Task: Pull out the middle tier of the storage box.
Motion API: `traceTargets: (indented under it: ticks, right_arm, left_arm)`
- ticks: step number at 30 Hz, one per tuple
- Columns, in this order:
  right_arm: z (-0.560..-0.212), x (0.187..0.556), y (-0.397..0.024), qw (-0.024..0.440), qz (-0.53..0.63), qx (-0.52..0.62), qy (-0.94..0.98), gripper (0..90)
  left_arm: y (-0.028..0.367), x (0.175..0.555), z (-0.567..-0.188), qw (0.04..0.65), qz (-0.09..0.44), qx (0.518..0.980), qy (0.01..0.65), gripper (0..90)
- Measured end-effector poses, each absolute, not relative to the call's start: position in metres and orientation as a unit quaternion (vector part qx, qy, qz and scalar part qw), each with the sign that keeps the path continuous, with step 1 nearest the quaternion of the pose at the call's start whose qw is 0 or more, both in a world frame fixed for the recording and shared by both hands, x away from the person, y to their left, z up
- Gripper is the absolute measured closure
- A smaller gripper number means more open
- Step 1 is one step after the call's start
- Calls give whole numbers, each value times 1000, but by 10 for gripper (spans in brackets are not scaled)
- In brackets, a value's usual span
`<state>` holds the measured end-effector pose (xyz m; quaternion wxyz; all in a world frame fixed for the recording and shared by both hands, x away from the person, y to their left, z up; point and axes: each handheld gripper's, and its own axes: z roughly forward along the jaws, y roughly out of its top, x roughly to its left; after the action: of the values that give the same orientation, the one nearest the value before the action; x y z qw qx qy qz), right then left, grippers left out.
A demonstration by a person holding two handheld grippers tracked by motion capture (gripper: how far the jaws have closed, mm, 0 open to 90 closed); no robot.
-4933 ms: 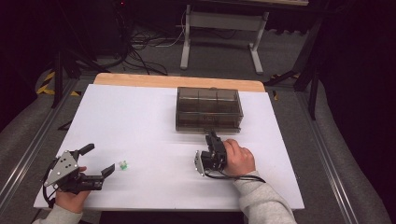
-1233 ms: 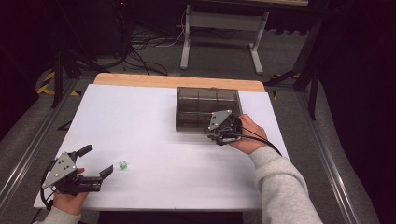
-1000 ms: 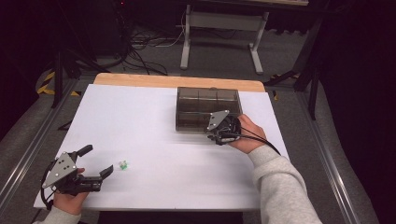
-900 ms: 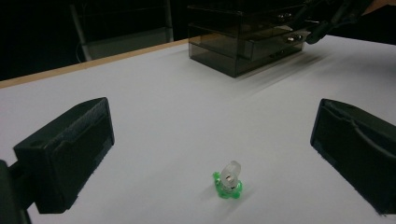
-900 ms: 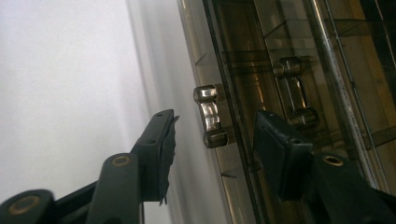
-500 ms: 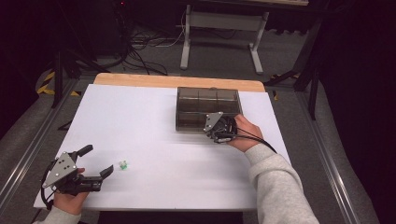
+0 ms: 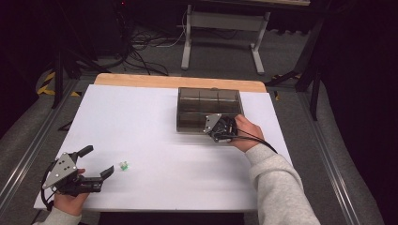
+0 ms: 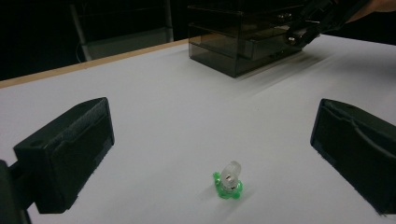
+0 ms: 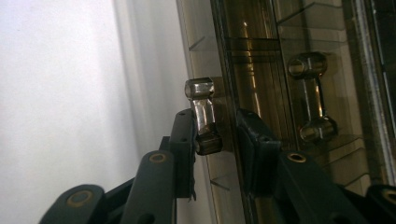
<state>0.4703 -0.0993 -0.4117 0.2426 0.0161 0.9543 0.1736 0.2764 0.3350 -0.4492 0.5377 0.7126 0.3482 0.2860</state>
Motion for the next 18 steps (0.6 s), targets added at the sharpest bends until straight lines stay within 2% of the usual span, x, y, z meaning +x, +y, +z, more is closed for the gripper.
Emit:
traceTargets:
  ticks: [18]
  right_arm:
    - [-403,448,-101,224,175,6,959,694]
  left_arm:
    - [334,277,-448,539,282,714,346,2]
